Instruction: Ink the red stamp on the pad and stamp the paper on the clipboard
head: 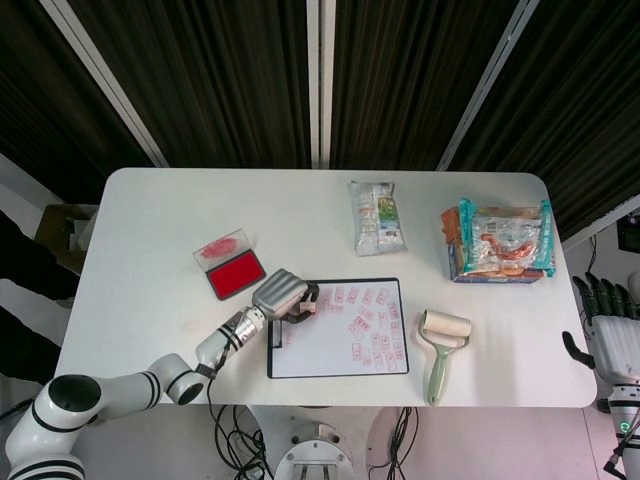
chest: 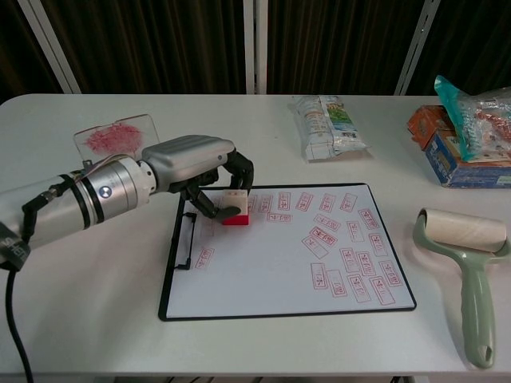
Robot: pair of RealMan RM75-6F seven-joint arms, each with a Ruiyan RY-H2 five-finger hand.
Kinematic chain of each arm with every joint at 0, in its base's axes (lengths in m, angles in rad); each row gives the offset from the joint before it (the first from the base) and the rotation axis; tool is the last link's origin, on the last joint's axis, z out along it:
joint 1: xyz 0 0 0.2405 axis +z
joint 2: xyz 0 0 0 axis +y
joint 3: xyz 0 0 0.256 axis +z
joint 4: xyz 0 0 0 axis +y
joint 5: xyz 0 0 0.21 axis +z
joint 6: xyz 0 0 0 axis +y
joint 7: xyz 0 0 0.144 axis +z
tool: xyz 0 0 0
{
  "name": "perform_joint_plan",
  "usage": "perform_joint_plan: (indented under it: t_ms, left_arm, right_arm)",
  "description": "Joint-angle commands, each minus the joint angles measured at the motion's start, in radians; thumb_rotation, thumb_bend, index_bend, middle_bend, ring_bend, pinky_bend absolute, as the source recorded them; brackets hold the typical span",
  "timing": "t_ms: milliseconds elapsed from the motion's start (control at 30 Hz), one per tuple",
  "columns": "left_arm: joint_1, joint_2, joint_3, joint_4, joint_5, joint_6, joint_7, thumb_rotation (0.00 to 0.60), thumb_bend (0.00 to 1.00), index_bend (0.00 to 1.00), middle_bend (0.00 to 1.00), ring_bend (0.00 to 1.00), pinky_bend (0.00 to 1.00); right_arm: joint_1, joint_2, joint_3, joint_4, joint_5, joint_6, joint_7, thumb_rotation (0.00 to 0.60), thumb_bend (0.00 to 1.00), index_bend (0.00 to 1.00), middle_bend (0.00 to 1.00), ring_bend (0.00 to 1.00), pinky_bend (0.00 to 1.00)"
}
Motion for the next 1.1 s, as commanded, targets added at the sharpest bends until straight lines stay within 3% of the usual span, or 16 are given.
perform_joint_plan:
  t_ms: [33, 800, 933, 1100]
  left_arm:
    - [0.000, -0.008, 0.004, 0.014, 0.006, 0.005, 0.003, 0.600, 0.48, 0.66, 0.70, 1.00, 1.00]
    - [0.007, -0.026, 0.010, 0.064, 0.017, 0.017, -0.035, 0.600, 0.48, 0.66, 0.70, 1.00, 1.00]
    - [0.006, 0.008, -0.006, 0.010, 0.019, 0.036, -0.050, 0.600, 0.48, 0.66, 0.70, 1.00, 1.00]
    - [0.017, 0.116, -0.044, -0.152, 0.003, 0.071, -0.071, 0.600, 0.48, 0.66, 0.70, 1.00, 1.00]
  right_arm:
    - [0.000, 0.001, -0.001, 0.001, 0.001, -0.002, 0.004, 0.600, 0.26, 0.00, 0.00, 0.00, 0.00]
    - [0.004, 0.019, -0.010, -0.021, -0.015, -0.017, 0.035, 0.600, 0.26, 0.00, 0.00, 0.00, 0.00]
    - [0.002, 0.021, -0.009, -0.024, -0.018, -0.012, 0.040, 0.600, 0.26, 0.00, 0.00, 0.00, 0.00]
    - [0.003, 0.021, -0.010, -0.027, -0.030, -0.004, 0.044, 0.600, 0.27, 0.00, 0.00, 0.00, 0.00]
